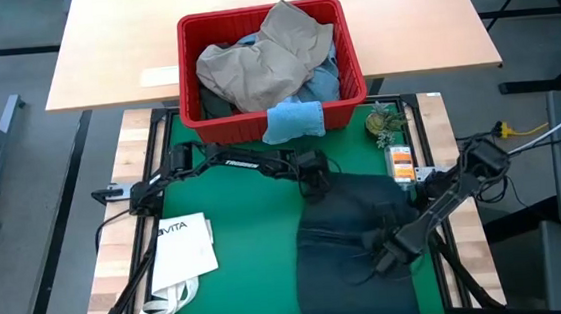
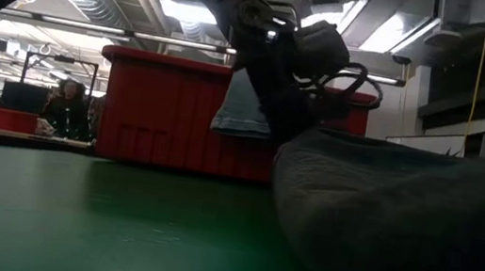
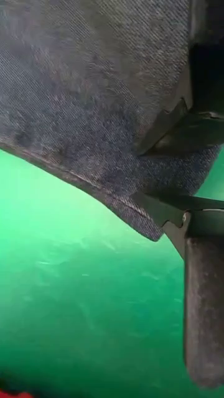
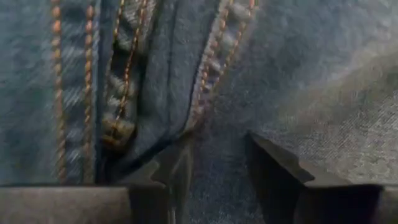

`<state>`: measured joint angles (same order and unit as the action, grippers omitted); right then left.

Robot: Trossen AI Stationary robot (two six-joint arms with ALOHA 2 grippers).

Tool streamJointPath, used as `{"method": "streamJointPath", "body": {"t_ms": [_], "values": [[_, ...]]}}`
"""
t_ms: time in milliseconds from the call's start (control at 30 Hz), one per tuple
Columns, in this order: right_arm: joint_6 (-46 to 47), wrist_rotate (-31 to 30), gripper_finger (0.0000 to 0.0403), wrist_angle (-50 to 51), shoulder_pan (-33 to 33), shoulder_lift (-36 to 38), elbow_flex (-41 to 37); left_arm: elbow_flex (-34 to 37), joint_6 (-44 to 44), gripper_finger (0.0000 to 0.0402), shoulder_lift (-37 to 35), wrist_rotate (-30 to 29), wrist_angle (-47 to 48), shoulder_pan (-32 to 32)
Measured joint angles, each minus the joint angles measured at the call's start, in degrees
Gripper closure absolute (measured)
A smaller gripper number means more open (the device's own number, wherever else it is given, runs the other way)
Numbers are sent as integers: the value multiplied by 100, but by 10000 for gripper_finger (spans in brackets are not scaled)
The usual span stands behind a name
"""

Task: Fold Laundry from Bin
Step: Fold the dark blue pants

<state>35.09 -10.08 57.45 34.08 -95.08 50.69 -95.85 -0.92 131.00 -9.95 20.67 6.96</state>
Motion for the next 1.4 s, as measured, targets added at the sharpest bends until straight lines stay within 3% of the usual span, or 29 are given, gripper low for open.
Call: {"method": "streamJointPath", "body": {"t_ms": [233, 533, 900, 1100, 1400], "values": [[-1192, 39, 249, -283, -821, -38, -1, 0, 166, 305, -13, -143, 361, 57], [-2547, -468, 249, -612, -1824, -50, 2, 13, 142, 305, -240, -414, 1590, 322], [-3455, -727, 249, -1044, -2377, -75, 198, 44, 150, 305, -883, -619, 2727, 421], [-3699, -888, 249, -441, -2362, -79, 860, 41, 112, 305, -1386, -590, 3140, 244], [-3715, -1607, 249, 1634, -2356, -49, 2236, 25, -85, 305, -2229, -557, 3167, -205]]}}
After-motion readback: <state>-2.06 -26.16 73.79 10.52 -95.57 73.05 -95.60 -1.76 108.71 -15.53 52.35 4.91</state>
